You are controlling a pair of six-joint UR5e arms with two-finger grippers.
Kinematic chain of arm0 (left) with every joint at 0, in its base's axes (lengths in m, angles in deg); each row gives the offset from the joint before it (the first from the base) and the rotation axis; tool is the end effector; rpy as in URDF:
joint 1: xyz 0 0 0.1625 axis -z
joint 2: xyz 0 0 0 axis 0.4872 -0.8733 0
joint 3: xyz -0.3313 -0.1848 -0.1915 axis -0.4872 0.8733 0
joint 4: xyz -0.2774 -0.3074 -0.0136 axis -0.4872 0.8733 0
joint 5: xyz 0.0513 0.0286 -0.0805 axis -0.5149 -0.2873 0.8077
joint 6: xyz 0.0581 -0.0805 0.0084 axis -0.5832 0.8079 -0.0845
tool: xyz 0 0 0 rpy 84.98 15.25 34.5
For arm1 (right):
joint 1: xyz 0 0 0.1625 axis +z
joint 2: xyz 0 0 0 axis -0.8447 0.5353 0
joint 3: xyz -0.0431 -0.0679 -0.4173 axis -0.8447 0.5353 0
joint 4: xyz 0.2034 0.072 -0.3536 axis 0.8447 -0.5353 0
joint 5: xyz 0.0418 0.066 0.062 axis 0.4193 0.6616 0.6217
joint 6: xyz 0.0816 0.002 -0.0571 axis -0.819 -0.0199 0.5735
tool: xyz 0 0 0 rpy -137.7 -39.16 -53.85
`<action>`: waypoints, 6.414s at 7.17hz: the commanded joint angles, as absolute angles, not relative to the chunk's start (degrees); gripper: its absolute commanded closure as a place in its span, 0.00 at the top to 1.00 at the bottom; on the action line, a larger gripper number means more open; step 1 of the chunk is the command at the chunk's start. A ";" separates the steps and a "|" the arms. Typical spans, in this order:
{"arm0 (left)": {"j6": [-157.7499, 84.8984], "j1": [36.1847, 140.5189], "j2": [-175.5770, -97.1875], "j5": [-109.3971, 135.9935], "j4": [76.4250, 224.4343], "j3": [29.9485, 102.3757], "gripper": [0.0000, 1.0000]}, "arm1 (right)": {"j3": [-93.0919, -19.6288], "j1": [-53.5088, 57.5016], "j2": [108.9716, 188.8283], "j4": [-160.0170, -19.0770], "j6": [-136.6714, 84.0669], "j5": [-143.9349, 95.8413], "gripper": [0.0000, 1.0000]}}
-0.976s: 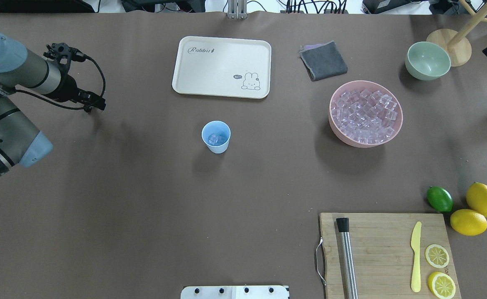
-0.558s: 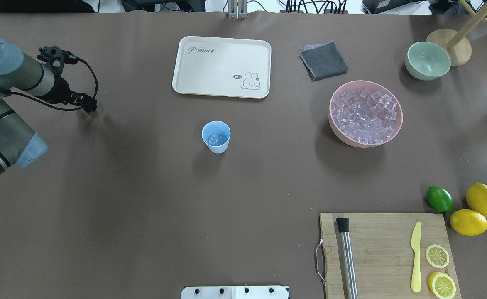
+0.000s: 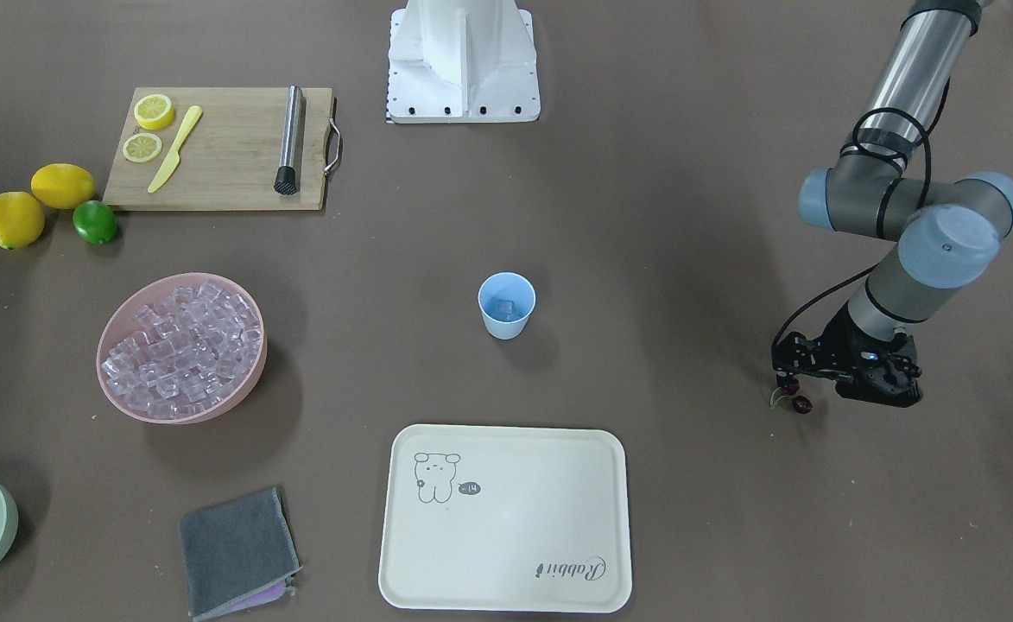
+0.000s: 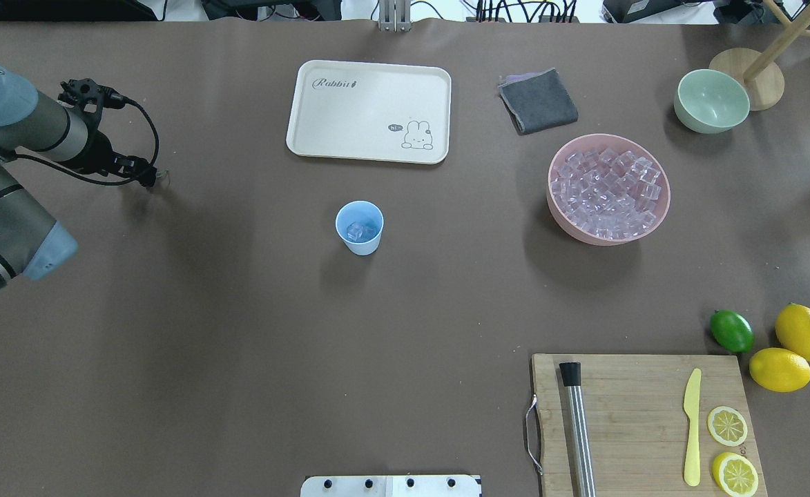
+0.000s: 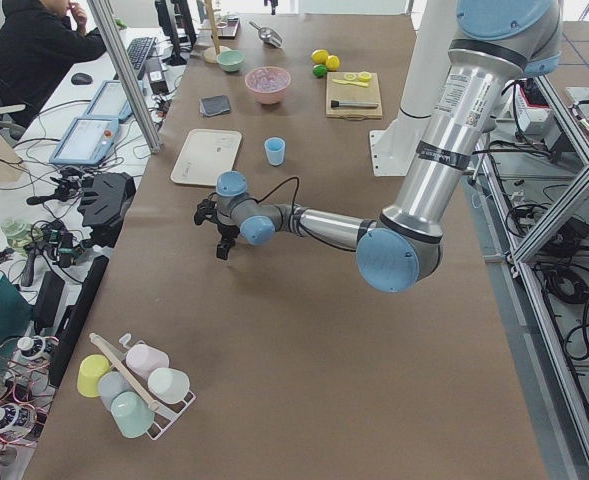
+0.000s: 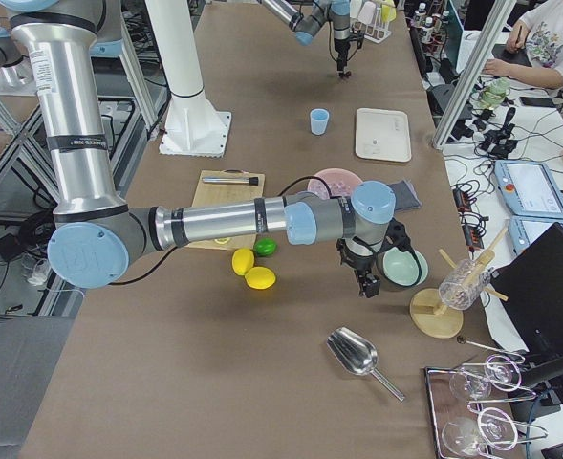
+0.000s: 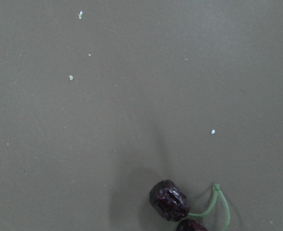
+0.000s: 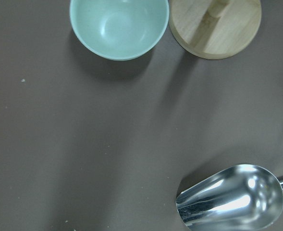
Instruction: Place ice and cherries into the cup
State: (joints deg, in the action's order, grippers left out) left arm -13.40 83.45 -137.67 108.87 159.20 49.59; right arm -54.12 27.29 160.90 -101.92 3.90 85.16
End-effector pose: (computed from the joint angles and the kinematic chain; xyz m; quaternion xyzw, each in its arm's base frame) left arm 0.3228 -0.5998 0.5266 0.1370 0.3767 0.0645 0.9139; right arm 0.0166 -0.5626 0.5786 0.1060 -0.3520 -0.1817 0.9121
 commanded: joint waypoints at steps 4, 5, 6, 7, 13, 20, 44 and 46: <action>-10.92 83.21 -138.23 107.25 159.39 49.02 0.82 | -53.89 27.36 161.71 -101.84 -3.30 83.45 0.98; -10.21 83.21 -138.49 107.34 159.39 49.11 0.67 | -53.81 27.44 161.80 -101.75 -2.86 83.27 0.98; -10.20 83.21 -138.41 107.25 159.39 49.11 0.47 | -53.89 27.36 162.32 -101.66 -2.77 83.27 0.98; -10.03 83.30 -138.41 107.34 159.57 49.28 0.28 | -53.98 27.44 162.59 -101.66 -2.77 83.27 0.99; -5.98 85.92 -138.40 111.89 158.35 57.43 0.00 | -54.51 27.27 163.47 -101.48 -2.86 83.45 0.99; 19.40 64.44 -149.91 99.12 153.77 73.19 0.00 | -54.42 28.58 163.29 -101.57 -3.39 83.89 0.99; -46.23 119.69 -126.27 118.24 123.59 68.15 0.98 | -52.66 28.32 160.92 -102.01 -7.43 82.67 0.99; -46.23 118.73 -126.20 119.63 129.16 65.70 0.98 | -54.33 30.60 162.67 -101.66 -7.08 83.79 0.99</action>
